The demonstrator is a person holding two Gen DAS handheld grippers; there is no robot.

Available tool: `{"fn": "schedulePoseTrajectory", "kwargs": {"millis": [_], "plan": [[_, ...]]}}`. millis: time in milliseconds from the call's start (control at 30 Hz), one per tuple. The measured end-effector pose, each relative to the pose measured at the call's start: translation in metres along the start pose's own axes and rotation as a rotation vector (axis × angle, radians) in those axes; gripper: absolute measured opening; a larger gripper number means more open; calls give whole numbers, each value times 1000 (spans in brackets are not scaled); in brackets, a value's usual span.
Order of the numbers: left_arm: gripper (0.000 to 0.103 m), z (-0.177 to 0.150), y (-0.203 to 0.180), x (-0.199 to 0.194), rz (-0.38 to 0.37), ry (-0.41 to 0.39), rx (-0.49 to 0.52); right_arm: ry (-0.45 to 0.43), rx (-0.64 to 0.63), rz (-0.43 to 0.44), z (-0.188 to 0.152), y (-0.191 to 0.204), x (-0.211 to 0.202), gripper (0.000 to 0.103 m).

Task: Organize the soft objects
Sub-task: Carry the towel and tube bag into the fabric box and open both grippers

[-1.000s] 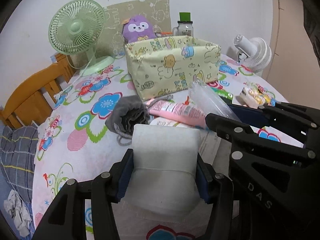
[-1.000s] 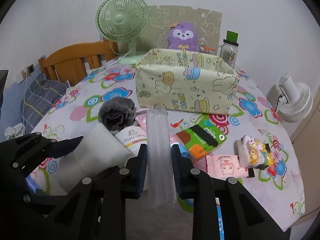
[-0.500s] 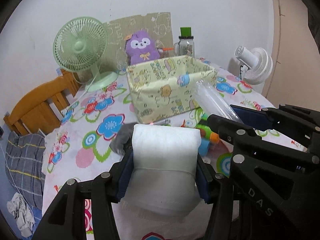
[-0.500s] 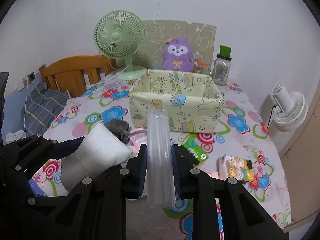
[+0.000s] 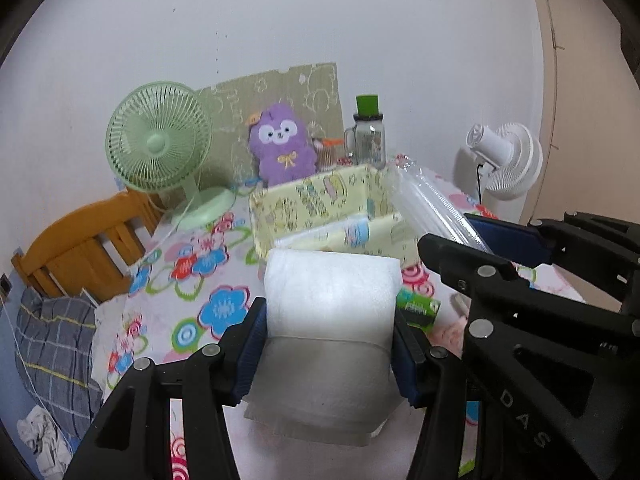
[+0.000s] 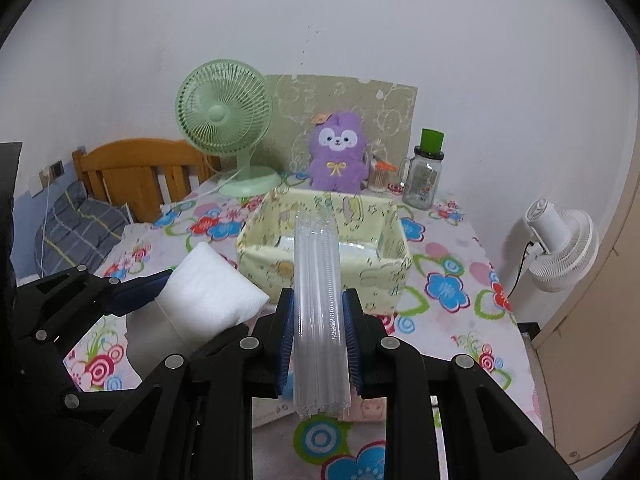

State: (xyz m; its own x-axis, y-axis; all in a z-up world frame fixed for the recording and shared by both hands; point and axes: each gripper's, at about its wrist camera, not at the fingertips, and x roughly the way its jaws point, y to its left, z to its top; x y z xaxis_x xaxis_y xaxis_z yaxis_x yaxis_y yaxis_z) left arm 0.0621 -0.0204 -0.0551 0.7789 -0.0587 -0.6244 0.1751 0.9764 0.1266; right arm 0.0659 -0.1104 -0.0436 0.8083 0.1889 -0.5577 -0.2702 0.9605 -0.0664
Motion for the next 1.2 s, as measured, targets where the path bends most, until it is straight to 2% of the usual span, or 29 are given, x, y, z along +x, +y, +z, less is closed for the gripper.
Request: {"fn": "schedulePoseTrajectory", "kwargs": {"millis": [300,667,800,1100,1200], "plan": [[58,28,-4,12,33,-21,13,-18,16,-31,21,-18,14,26],[58,68,-1,45,37,-28,22,-15,63,-74,55,-39,49,26],[58,83,4,55,39,-26,3,-9,109,-54,69,-49,65,26],[58,107,15,96,19,-2,-27,8,127,-71,89,-61,105,26],[58,113,19,113,41,6,-20,15,137,-77,93,-64,122,27]]}}
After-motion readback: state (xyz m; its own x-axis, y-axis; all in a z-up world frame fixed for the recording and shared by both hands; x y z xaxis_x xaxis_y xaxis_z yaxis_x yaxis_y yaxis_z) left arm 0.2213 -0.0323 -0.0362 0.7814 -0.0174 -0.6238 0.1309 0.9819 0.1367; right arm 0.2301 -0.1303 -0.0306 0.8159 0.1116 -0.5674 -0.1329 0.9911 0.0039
